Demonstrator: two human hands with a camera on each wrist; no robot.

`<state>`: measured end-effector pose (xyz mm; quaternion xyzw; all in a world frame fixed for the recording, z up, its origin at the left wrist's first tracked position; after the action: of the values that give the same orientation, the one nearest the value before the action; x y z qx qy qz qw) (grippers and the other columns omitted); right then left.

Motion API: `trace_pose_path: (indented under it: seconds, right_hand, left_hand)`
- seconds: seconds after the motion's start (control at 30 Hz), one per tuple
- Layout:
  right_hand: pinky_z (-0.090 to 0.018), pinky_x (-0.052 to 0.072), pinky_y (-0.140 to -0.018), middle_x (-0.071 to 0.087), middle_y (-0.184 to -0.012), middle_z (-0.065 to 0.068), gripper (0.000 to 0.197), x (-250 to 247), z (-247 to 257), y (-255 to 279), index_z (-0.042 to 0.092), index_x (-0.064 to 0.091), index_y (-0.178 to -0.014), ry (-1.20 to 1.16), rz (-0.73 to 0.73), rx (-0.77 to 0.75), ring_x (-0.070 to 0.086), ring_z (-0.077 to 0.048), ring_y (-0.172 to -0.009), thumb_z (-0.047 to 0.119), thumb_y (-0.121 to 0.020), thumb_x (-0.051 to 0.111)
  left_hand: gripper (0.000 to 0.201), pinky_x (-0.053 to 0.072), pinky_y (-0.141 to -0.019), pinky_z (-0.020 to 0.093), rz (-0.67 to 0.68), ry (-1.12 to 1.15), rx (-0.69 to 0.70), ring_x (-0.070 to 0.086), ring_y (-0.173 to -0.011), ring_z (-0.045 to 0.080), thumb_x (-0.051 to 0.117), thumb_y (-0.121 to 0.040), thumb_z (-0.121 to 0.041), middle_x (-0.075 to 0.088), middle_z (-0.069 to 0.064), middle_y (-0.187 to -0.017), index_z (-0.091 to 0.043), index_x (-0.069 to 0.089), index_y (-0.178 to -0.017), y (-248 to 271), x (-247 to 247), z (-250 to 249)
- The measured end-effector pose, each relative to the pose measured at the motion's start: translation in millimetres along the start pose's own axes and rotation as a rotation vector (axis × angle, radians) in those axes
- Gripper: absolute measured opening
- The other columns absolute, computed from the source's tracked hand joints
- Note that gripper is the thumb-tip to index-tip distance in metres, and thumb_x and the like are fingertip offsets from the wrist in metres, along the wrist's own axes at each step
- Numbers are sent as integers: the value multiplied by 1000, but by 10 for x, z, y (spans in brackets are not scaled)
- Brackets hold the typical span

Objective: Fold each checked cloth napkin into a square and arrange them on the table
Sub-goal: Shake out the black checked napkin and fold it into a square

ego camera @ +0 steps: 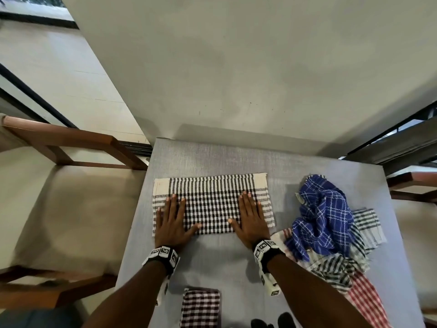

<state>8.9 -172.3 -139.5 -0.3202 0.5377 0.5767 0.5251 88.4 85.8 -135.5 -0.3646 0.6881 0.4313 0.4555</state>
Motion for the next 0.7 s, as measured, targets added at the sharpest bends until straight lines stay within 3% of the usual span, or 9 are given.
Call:
trace_pose_path:
  seconds: [0.17, 0.3, 0.47, 0.6, 0.7]
  right_hand:
    - [-54, 2, -120, -11, -165, -7, 91, 14, 219, 137, 14, 0, -158, -9, 18, -77, -14, -22, -151, 73, -92, 23]
    - [-57, 1, -118, -4, -165, -8, 91, 168, 305, 253, 19, 8, -158, -24, 30, 6, -8, -25, -152, 79, -90, 14]
    - [-59, -4, -117, -5, -165, -5, 88, 159, 247, 259, 27, 5, -158, -54, 44, 28, -8, -26, -152, 79, -88, 14]
    - [-56, -21, -113, -23, -162, 1, 90, 151, 241, 218, 33, -7, -156, -78, 70, 66, -24, -23, -148, 80, -85, 23]
    - [-58, -21, -113, -27, -160, 3, 84, 153, 151, 241, 37, -14, -153, -102, 70, 99, -28, -20, -147, 71, -83, 18]
  left_hand:
    - [84, 8, -117, 55, 34, 1, 154, 5, -149, 28, 27, -85, -80, 5, 8, -162, -33, 16, -153, 158, 64, -518]
    - [79, 0, -117, 54, 55, 39, 4, -2, -149, 27, 26, -85, -79, 0, 4, -162, -40, 12, -152, 248, 239, -592]
    - [83, -8, -115, 52, 87, 104, -15, -17, -147, 23, 23, -80, -82, -15, -2, -160, -46, 1, -150, 197, 251, -541]
    - [90, -13, -113, 51, 131, 151, -83, -25, -144, 25, 22, -72, -83, -30, 0, -153, -46, -10, -148, 147, 275, -551]
    - [85, -9, -117, 52, 145, 155, -141, -25, -145, 27, 33, -82, -75, -32, 1, -154, -45, -11, -148, 156, 265, -432]
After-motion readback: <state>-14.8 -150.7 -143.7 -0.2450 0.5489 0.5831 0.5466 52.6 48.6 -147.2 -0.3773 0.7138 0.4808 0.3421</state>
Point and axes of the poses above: each hand's wrist, its own y-axis away from the middle knuckle, its own x-axis out of the palm, z = x × y, the point moved 5 cm from there along -y, towards the middle knuckle
